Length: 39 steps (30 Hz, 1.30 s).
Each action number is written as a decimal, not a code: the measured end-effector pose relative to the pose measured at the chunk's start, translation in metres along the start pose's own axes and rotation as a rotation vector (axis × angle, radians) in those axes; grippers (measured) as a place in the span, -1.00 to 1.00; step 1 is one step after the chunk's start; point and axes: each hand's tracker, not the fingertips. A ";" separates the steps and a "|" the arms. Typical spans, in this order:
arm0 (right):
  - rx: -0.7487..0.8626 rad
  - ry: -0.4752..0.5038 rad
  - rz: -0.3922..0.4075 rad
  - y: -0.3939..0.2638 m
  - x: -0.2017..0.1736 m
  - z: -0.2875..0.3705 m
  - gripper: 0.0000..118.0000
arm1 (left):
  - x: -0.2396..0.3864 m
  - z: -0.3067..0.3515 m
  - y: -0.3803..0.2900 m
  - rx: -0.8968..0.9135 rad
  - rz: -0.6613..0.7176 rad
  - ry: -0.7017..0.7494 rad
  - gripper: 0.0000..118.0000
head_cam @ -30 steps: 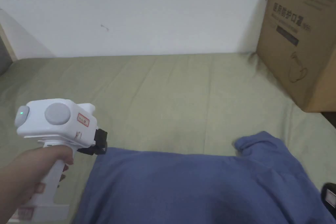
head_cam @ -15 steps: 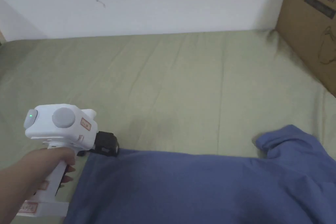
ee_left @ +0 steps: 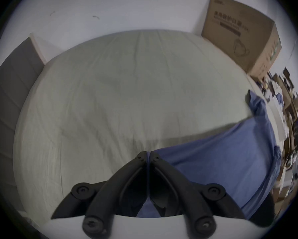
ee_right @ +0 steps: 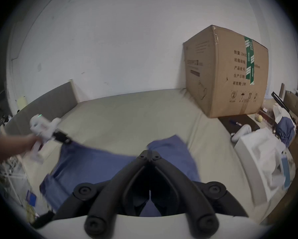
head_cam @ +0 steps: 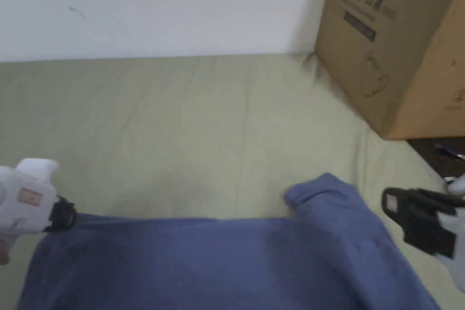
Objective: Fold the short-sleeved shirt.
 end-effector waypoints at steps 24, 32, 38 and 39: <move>-0.664 -0.216 -0.348 0.021 0.094 -0.217 -0.99 | -0.018 -0.003 -0.022 -0.040 0.105 -0.026 -1.00; -0.510 -0.044 -0.385 0.056 0.099 -0.103 -0.99 | -0.017 0.052 -0.026 0.044 0.145 -0.061 -1.00; -0.468 0.012 -0.387 0.030 0.111 -0.011 -0.99 | -0.022 0.118 -0.066 0.111 0.132 -0.133 -1.00; -0.462 0.020 -0.402 0.020 0.113 0.006 -0.99 | -0.019 0.130 -0.080 0.112 0.128 -0.140 -1.00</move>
